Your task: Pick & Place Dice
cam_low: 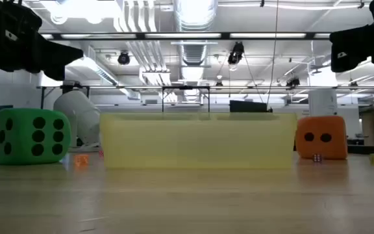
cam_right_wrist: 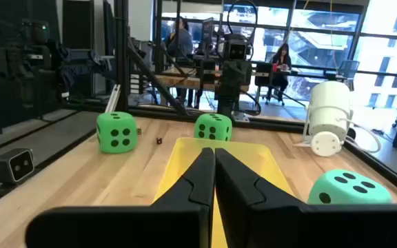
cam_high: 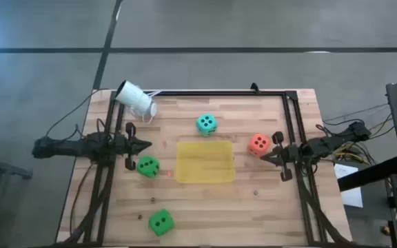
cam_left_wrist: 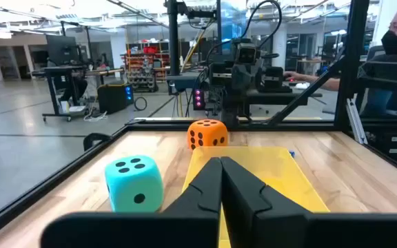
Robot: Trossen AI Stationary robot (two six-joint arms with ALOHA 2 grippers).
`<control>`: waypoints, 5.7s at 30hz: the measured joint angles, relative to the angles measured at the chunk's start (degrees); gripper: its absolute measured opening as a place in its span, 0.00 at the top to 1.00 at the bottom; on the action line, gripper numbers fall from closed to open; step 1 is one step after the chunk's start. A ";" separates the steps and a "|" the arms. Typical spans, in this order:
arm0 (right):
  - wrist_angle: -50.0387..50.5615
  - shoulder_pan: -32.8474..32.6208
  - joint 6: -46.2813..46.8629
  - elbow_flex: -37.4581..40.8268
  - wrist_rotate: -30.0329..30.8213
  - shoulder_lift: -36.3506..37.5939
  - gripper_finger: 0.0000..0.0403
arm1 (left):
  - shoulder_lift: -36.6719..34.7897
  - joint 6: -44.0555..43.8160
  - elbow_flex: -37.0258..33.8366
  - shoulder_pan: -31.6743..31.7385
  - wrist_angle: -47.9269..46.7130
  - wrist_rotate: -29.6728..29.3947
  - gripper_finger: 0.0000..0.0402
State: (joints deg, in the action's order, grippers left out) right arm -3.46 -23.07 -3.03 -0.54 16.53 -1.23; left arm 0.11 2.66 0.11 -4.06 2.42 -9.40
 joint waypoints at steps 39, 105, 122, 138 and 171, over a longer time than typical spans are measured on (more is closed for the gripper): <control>0.01 -0.01 0.00 -0.01 0.00 0.01 0.98 | 0.01 0.00 0.01 0.00 0.01 0.00 0.98; -11.16 0.00 1.09 -0.08 -0.02 0.02 0.98 | 0.00 0.17 -0.01 0.00 0.00 -0.01 0.98; 22.42 0.00 16.13 -26.00 12.40 -14.08 0.98 | 0.01 0.31 -0.01 0.01 0.01 -0.01 0.98; 66.95 0.09 45.36 -55.50 13.20 -43.13 0.98 | 0.01 0.29 0.01 0.01 -0.01 -0.01 0.98; 82.03 2.36 58.51 -62.99 5.42 -57.78 0.83 | 0.05 1.42 -0.01 0.01 0.01 -0.12 0.98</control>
State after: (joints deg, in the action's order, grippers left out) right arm 78.56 -20.71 55.48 -63.53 21.95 -59.01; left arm 0.16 4.08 0.10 -4.05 2.44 -9.51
